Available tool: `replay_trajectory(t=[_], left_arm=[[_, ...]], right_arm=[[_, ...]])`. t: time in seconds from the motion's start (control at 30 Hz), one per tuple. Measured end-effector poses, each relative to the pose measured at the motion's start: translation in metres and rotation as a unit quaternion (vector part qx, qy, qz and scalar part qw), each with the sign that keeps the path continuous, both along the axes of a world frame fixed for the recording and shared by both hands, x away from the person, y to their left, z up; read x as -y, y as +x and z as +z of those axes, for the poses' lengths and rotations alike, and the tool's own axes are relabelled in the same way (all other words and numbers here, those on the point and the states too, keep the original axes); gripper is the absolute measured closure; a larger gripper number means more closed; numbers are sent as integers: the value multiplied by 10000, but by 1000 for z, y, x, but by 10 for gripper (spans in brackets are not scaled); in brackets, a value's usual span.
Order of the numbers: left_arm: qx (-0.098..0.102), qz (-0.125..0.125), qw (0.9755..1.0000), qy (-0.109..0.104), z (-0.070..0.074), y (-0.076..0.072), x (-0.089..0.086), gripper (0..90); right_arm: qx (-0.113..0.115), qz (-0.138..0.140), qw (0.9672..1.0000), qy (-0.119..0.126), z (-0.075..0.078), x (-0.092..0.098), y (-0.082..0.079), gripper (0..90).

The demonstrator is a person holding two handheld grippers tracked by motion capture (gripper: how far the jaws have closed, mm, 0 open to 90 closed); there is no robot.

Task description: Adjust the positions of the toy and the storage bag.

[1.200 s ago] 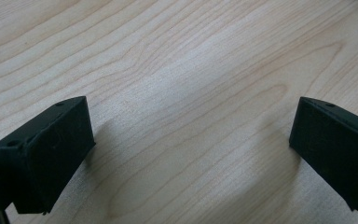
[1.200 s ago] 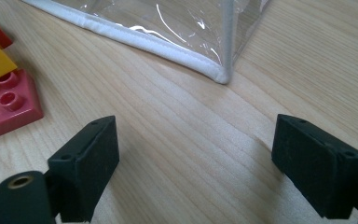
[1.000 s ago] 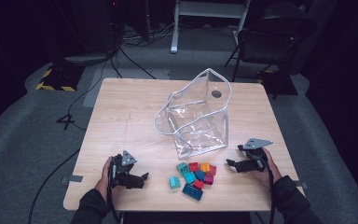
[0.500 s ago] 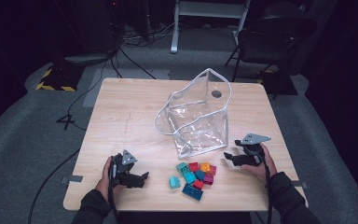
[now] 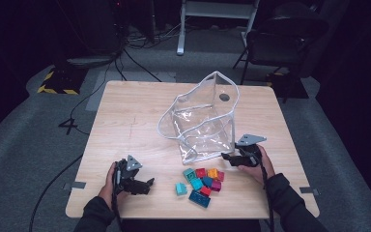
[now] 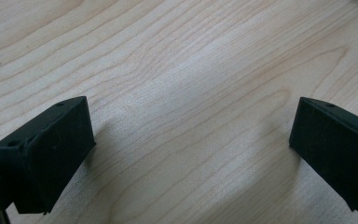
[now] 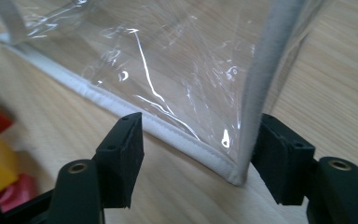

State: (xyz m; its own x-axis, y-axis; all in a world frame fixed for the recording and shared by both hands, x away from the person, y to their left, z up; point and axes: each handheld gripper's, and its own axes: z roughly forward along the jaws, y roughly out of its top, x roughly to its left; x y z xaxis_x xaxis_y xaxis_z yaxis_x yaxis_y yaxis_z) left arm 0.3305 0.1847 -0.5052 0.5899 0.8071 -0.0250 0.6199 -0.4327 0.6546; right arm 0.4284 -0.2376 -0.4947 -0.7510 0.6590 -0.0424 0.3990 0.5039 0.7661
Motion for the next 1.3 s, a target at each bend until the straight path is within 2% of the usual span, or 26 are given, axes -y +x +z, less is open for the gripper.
replay_trajectory(t=[0.2, 0.57, 0.77, 0.8, 0.83, 0.87, 0.93, 1.0, 1.17, 1.3], left_arm=[[1, 3, 10000, -5, 0, 0, 0, 0], [13, -10, 10000, 15, 0, 0, 0, 0], [17, -7, 10000, 7, 0, 0, 0, 1], [20, -68, 10000, 13, 0, 1, 1, 3], [20, -68, 10000, 13, 0, 1, 1, 3], [23, -122, 9999, 19, 0, 2, 2, 3], [23, -176, 9998, 12, 0, 3, 3, 3], [22, -202, 9998, 33, 0, 3, 2, 3], [26, -280, 9996, 42, 0, 7, 3, 1], [15, -215, 9998, 16, 0, 15, 8, 2]], right_arm=[[0, 379, 9993, -4, 0, -14, -10, 426], [-11, 720, 9971, 255, 5, -22, -19, 469], [-22, 691, 9972, 287, 5, -21, -19, 530], [33, 666, 9975, 253, 4, -21, -18, 601], [33, 666, 9975, 253, 4, -21, -18, 601], [75, 701, 9973, 214, 5, -21, -17, 694], [63, 682, 9974, 202, 5, -23, -15, 748], [105, 704, 9974, 123, 5, -28, -12, 747], [92, 712, 9973, 163, 5, -39, -8, 750], [159, 676, 9975, 117, 4, -48, -8, 752]])
